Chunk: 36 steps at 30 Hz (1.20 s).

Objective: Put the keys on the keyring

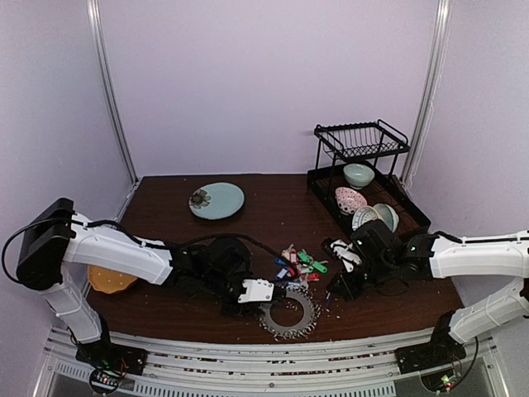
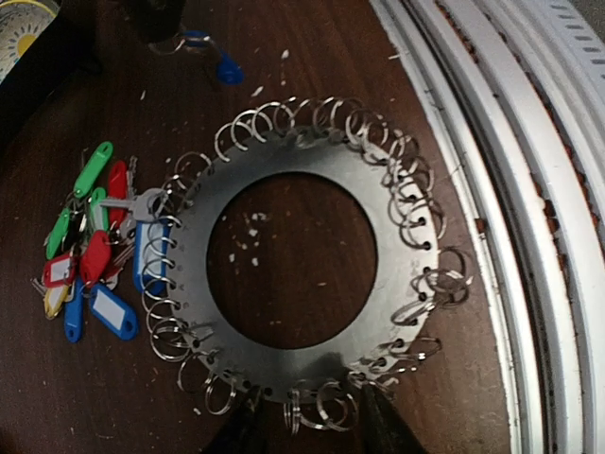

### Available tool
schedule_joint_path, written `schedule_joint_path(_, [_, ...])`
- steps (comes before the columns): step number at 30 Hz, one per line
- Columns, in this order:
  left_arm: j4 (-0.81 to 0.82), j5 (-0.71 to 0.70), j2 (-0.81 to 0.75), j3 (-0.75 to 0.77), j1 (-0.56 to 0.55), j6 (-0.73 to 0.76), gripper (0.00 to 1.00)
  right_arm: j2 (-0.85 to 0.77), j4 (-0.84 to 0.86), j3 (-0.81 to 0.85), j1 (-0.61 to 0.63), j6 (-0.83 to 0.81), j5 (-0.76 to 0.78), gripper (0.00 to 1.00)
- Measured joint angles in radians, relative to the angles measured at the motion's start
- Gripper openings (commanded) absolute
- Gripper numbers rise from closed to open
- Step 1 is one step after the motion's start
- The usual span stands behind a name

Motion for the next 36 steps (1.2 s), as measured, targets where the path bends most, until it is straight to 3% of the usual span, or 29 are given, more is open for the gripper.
schedule_joint_path(8, [-0.04,0.1,-0.032,-0.035,-0.011,0.004,0.35,-0.009,-0.004,0.01,0.0,0.0,-0.001,0.0])
schedule_joint_path(14, [-0.01,0.063,-0.07,-0.085,-0.012,-0.049,0.21,-0.009,-0.005,0.016,0.0,0.003,-0.004,0.0])
schedule_joint_path(21, [0.044,-0.001,-0.069,-0.157,-0.012,-0.157,0.26,-0.009,-0.005,0.017,0.0,0.004,-0.008,0.0])
schedule_joint_path(28, [0.092,-0.022,-0.01,-0.133,-0.012,-0.211,0.28,-0.002,-0.004,0.024,0.0,0.004,-0.01,0.0])
schedule_joint_path(32, [0.094,-0.021,0.03,-0.095,-0.013,-0.215,0.17,-0.002,-0.003,0.024,0.0,0.005,-0.01,0.0])
schedule_joint_path(34, [0.094,-0.021,0.046,-0.073,-0.013,-0.217,0.01,-0.002,-0.001,0.024,0.0,0.008,-0.01,0.0])
schedule_joint_path(36, [0.094,-0.022,0.047,-0.068,-0.013,-0.224,0.0,-0.002,-0.001,0.024,0.0,0.009,-0.011,0.0])
